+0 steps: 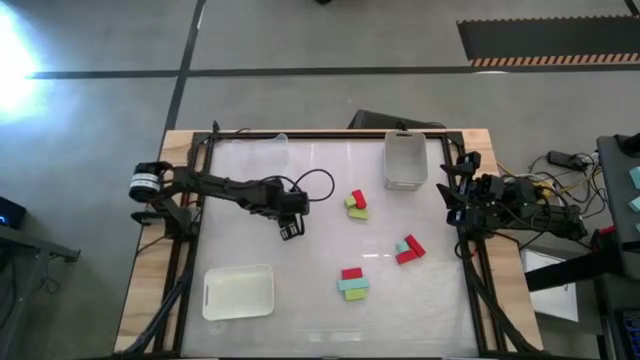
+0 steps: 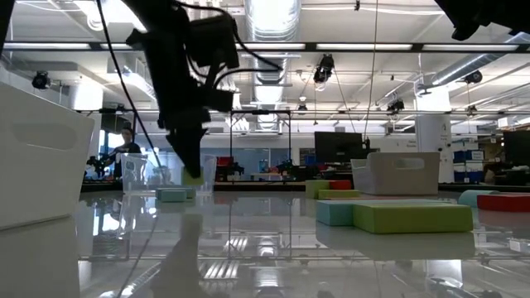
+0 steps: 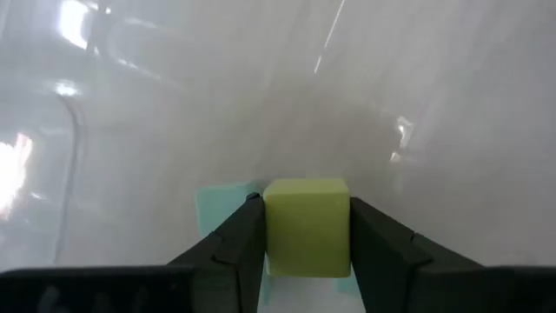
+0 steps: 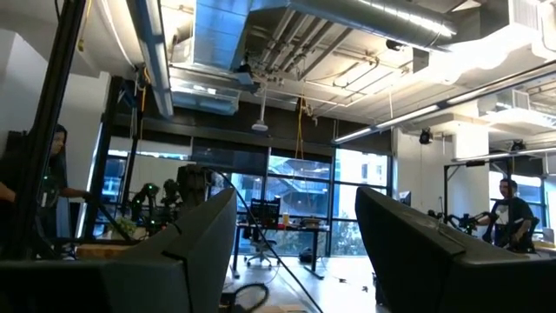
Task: Sort & place blocks by color
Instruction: Put the top left green block into the white bin
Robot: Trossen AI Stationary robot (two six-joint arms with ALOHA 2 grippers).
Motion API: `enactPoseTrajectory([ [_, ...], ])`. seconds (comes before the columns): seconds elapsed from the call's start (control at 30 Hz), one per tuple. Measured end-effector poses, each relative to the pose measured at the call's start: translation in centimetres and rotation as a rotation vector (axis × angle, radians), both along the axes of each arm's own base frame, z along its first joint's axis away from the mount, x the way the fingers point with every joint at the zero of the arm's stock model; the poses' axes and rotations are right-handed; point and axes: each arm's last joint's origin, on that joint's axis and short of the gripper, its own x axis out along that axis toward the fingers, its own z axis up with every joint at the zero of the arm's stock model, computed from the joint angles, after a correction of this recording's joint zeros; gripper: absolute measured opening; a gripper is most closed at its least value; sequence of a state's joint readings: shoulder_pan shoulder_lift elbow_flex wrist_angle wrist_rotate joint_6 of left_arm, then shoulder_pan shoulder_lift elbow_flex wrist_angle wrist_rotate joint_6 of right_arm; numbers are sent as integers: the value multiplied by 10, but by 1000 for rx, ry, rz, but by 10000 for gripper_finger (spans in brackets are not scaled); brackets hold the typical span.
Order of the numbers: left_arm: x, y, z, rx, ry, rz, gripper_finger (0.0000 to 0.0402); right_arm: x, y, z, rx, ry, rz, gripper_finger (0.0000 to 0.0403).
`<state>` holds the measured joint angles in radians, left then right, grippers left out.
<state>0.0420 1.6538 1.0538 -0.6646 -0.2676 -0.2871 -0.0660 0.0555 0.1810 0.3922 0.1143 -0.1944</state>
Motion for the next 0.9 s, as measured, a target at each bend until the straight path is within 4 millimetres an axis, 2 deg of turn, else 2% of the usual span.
enactPoseTrajectory([
  [0.17,2,-7,32,6,-19,-27,119,-1,0,1,1,-5,0,226],
  [0.27,1,-20,55,5,-17,-72,119,0,0,1,2,0,0,226],
  [0.43,-3,-60,96,-13,-33,-156,119,0,0,1,11,2,5,226],
  [0.57,-17,-101,119,-49,-4,-226,119,0,0,0,12,6,6,226],
  [0.73,-45,-163,123,-187,31,-344,119,0,0,0,12,6,6,226],
  [0.9,-79,-212,109,-191,58,-341,119,0,0,0,24,3,13,226],
])
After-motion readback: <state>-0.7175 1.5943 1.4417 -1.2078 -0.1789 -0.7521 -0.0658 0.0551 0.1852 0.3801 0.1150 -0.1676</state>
